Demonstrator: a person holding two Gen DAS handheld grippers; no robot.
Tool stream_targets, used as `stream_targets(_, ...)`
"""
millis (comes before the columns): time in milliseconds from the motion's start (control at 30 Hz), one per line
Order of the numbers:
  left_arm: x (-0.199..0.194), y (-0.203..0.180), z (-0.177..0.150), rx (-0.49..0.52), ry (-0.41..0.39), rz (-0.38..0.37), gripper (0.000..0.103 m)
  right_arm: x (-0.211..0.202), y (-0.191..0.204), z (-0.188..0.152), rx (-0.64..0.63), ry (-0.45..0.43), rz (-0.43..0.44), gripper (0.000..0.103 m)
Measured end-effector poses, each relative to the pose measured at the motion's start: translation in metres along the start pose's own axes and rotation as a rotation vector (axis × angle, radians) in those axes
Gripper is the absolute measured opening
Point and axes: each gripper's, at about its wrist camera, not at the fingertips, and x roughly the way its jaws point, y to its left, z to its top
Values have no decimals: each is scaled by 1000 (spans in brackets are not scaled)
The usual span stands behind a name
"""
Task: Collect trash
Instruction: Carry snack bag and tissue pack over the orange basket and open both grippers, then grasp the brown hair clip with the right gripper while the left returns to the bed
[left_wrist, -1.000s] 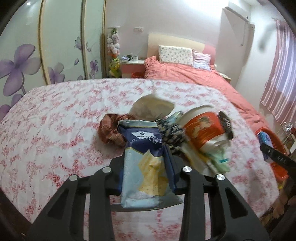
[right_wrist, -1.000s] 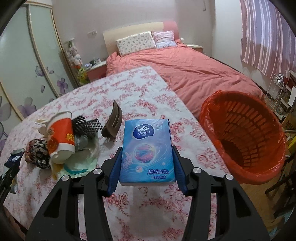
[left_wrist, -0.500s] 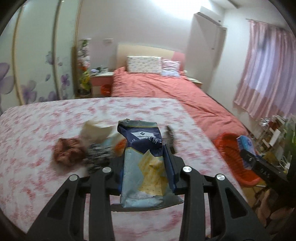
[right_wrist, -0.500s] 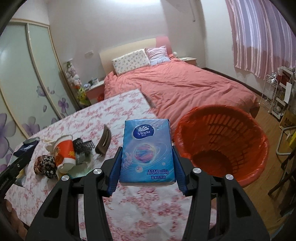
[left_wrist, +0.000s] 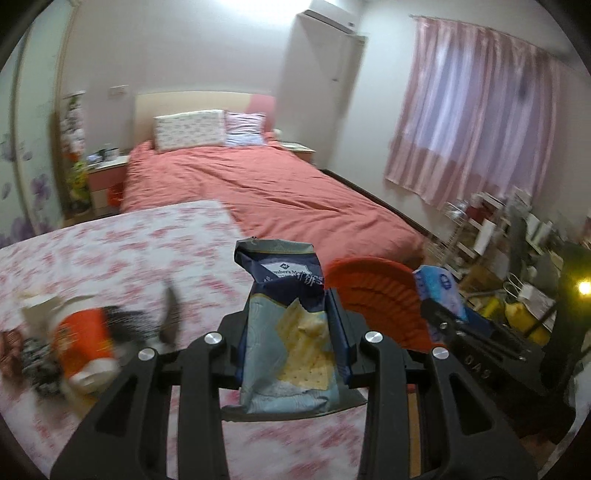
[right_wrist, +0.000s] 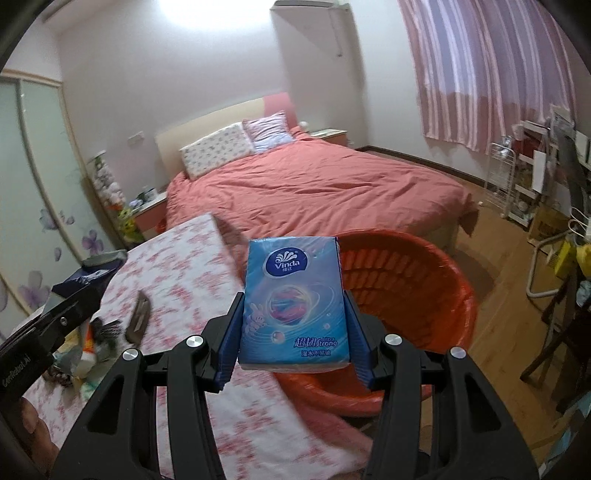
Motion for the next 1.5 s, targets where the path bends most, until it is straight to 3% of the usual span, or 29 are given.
stream_targets(267,67,-50,7,64,68,-122,36,19,-46,8,85,-1,-26,51)
stream_targets(467,114,-68,0,91,136,-140,38,36,-70,13,150,9,-24,52)
stream_targets(500,121,-69,-1,93,146,-133,40,40,-74,13,161,12,-19,52)
stream_targets(567,131,-69,-2,95,164,-122,53,42,-78,12,177,18,-9,53)
stream_targets(633,138,-65,-4,92,180,-100,61,45,-82,10,197,28,-4,62)
stream_targets(733,142,-55,-6,85,196,-73,64,46,-89,9,220,35,-7,65)
stream_targets(1100,103,-14,-14,63,172,60,73,30,-66,17,155,38,-40,65)
stream_targets(1500,17,58,-23,4,96,226,77,3,19,11,-5,45,48,65)
